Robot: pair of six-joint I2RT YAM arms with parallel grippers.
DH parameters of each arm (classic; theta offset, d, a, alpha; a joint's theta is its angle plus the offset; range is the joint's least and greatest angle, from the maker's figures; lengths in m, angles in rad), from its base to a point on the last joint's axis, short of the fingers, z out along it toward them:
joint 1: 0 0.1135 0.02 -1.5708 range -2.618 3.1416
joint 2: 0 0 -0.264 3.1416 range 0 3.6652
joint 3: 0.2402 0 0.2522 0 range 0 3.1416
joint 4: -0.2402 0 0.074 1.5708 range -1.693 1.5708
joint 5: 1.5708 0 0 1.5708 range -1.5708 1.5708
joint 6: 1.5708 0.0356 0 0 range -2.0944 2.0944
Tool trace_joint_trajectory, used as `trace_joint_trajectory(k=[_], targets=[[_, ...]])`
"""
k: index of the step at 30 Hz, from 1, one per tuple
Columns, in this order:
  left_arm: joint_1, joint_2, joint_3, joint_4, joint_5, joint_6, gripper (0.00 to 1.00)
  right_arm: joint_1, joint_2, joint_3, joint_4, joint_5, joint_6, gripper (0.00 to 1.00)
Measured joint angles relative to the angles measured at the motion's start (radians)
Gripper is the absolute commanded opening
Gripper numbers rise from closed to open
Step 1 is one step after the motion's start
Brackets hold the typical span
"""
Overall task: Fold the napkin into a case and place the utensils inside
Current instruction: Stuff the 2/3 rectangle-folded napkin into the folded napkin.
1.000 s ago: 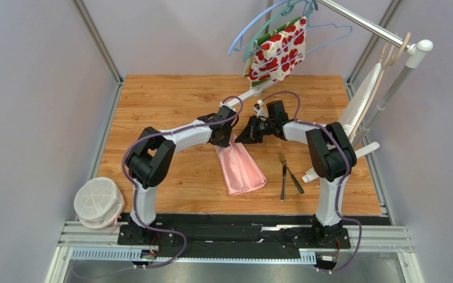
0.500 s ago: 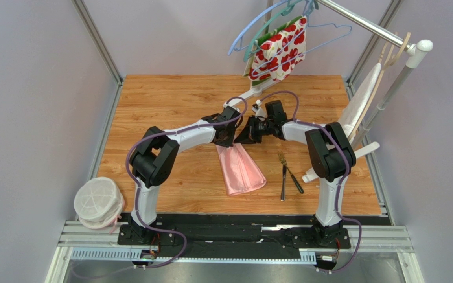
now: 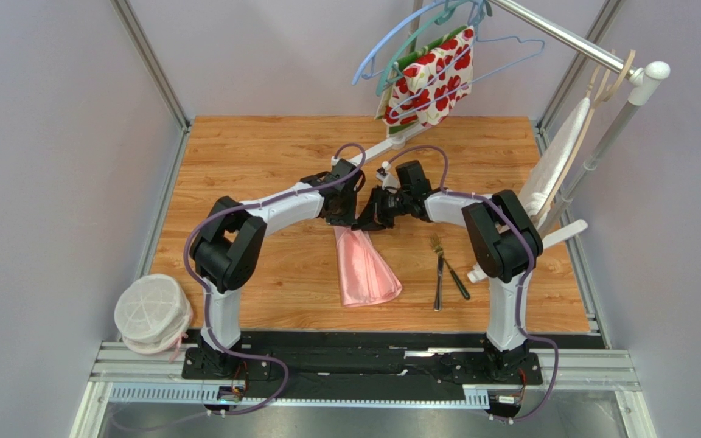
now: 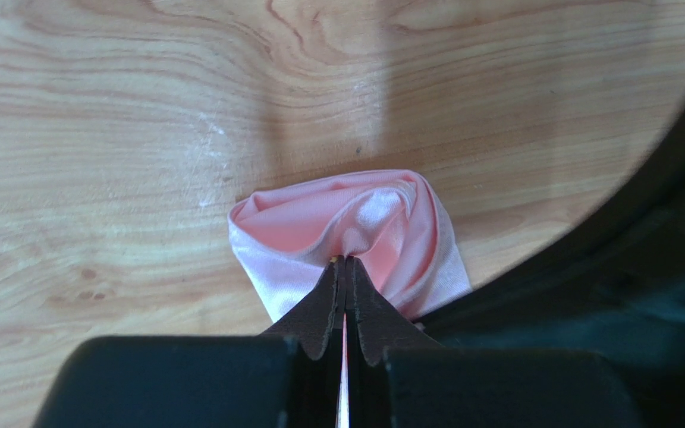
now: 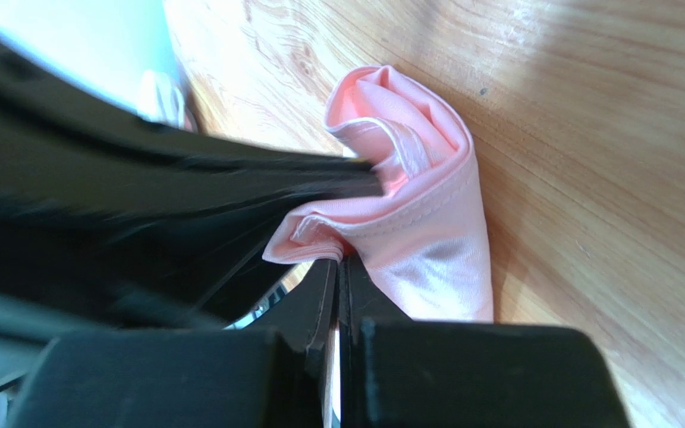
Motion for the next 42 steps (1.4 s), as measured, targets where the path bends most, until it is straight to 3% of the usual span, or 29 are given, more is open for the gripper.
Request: trace_joint_trajectory(k=[20,26,42], targets=[[0.009,-0.096,-0.086,0.079,0.031,-0.059,0.00,0.041,0.087,0.039,-0.035,0.073,-0.036,0.00],[0.010,-0.110,-0.121,0.095,0.045,-0.059,0.00,0.041,0.092,0.042,-0.002,0.121,0.089,0.00],[0.014,-0.131,-0.153,0.122,0.048,-0.063,0.00,0.047,0.110,-0.071,0.320,0.231,0.437,0.00]])
